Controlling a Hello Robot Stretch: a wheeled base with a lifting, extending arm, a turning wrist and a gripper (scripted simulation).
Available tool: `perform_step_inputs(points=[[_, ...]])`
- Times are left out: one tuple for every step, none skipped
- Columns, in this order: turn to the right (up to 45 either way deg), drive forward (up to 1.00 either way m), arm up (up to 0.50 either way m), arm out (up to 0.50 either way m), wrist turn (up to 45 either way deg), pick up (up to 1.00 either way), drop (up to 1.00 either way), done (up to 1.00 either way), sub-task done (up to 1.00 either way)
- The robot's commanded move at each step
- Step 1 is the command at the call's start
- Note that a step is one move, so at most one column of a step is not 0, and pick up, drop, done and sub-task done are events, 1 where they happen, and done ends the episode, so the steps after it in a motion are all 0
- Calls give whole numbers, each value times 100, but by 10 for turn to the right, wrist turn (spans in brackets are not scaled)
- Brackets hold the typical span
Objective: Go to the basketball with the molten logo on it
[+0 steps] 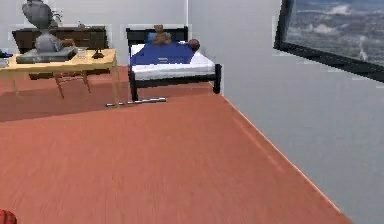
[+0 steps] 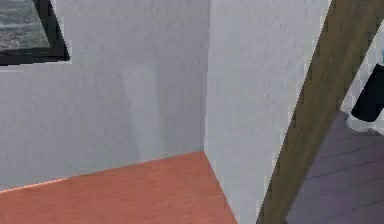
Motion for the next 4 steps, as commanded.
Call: perform_step_inputs(points=[[-420, 0, 0, 0, 0, 0, 0, 0, 0], [0, 5, 0, 0, 0, 0, 0, 0, 0], [240, 0, 0, 0, 0, 0, 0, 0, 0], [0, 40, 0, 0, 0, 0, 0, 0, 0]])
